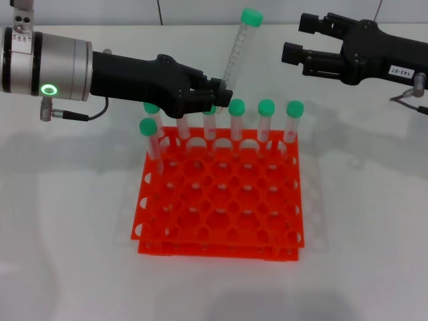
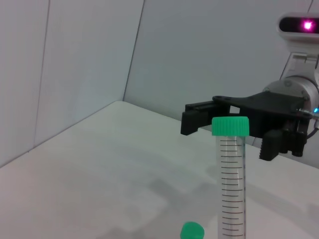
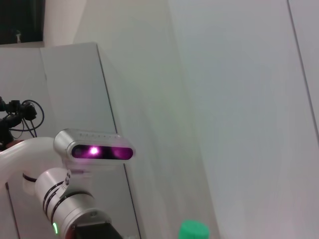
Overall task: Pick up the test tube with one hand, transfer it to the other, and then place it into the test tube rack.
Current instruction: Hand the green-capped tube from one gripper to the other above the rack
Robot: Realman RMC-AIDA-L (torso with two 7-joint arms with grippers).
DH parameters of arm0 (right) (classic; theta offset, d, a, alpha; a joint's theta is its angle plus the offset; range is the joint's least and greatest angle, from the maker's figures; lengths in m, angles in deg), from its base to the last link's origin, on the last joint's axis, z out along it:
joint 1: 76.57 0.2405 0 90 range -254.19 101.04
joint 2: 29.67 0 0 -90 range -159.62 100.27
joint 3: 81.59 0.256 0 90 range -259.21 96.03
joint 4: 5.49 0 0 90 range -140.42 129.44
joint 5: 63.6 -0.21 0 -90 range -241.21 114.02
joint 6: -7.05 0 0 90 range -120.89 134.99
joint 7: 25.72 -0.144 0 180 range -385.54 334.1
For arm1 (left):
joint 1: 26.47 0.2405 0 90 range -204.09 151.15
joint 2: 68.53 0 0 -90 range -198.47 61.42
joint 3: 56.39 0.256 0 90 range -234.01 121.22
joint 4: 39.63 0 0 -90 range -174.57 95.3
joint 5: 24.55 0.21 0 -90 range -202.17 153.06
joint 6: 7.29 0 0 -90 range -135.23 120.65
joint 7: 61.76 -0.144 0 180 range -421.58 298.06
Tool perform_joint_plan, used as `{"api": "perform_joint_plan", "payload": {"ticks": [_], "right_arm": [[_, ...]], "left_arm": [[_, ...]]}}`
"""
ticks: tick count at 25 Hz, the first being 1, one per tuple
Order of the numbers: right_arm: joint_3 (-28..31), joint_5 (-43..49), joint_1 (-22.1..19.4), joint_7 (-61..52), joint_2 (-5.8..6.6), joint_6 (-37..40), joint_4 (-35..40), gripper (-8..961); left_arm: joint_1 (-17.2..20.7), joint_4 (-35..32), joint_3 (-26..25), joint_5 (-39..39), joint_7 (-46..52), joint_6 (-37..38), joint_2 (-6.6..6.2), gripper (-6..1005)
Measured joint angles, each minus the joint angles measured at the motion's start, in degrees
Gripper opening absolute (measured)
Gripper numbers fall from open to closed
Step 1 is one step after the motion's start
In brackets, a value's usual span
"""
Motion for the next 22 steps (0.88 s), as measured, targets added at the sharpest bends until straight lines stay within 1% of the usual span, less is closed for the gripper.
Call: {"api": "perform_joint_plan", "payload": {"ticks": [10, 15, 22], "right_arm": [[-0.2, -0.3, 1.5, -1.3, -0.18, 0.6, 0.1, 824], [-2.3, -2.1, 2.1, -1.3, -0.23, 0.2, 0.2, 825], [-4.1, -2.3, 3.4, -1.3, -0.23, -1.3, -0.1, 825]], "left_arm": [[0.2, 0.0, 0.0, 0.0, -0.1, 0.0, 0.16, 305], [0.3, 0.0, 0.0, 0.0, -0.3, 0.0, 0.23, 308], [0.4, 0.0, 0.0, 0.0, -0.4, 0.0, 0.42, 312]]}}
